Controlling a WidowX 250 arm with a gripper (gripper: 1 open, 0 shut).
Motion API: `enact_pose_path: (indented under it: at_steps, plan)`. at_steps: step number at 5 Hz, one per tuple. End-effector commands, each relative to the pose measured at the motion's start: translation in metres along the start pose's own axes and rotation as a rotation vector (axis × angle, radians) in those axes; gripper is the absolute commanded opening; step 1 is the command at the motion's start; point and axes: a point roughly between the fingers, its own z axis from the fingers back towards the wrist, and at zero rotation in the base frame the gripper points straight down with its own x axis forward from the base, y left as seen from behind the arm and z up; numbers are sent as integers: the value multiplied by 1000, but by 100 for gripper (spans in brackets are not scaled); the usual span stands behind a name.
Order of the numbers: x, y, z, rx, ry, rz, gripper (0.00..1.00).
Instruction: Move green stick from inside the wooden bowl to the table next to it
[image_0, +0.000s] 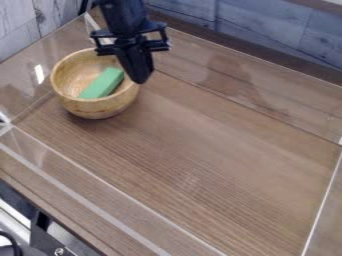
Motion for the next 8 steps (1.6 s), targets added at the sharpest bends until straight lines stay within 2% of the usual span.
enact_pose_path:
  at_steps: [1,2,3,4,5,7,8]
  plan:
    - [8,-4,14,22,-41,-67,0]
    - [11,4,6,28,-40,-58,0]
    - [14,12,-2,32,-39,-49,100]
    - [14,10,-6,35,-49,-7,0]
    - [15,6,-12,37,-57,33,0]
    - [31,27,0,39,-73,107,0]
    - [42,38,5,38,-62,77,0]
